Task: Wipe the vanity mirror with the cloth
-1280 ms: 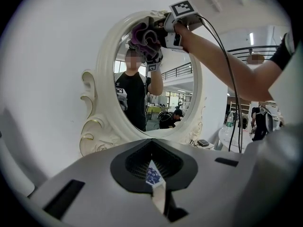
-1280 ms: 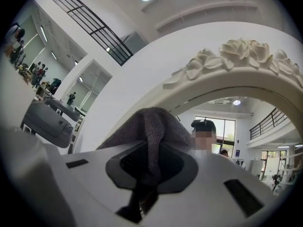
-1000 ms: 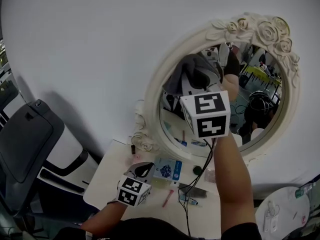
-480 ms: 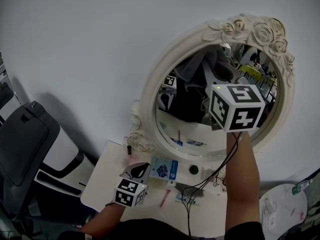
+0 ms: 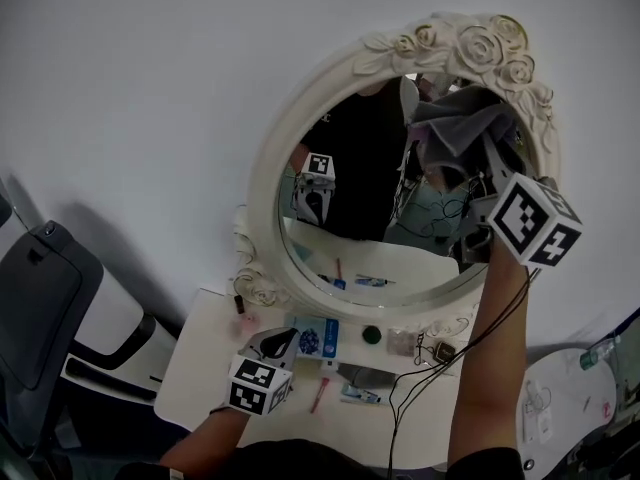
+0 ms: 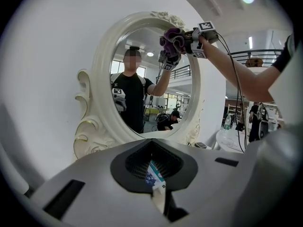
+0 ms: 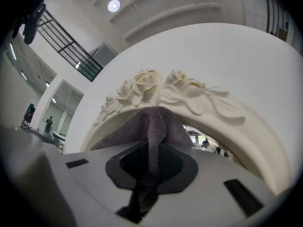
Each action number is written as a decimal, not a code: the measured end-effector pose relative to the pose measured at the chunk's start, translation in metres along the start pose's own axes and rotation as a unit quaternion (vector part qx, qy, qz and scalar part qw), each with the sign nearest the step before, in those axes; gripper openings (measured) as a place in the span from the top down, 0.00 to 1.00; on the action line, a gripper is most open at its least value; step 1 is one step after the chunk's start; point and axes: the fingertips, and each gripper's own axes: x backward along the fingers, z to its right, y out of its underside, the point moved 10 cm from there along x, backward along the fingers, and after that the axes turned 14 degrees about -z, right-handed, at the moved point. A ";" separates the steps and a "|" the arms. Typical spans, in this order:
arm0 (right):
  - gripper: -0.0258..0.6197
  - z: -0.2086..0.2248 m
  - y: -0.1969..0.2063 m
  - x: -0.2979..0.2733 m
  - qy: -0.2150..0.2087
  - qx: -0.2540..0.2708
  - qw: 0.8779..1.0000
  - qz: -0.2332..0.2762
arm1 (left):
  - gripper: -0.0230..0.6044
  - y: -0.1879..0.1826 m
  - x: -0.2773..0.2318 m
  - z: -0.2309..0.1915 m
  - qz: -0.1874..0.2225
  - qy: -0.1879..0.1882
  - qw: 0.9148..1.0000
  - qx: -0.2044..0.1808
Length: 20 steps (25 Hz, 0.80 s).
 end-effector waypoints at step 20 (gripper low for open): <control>0.89 0.010 0.152 0.091 0.102 -0.018 0.994 0.033 | 0.95 -0.032 0.004 0.025 0.010 -0.003 1.000 -0.026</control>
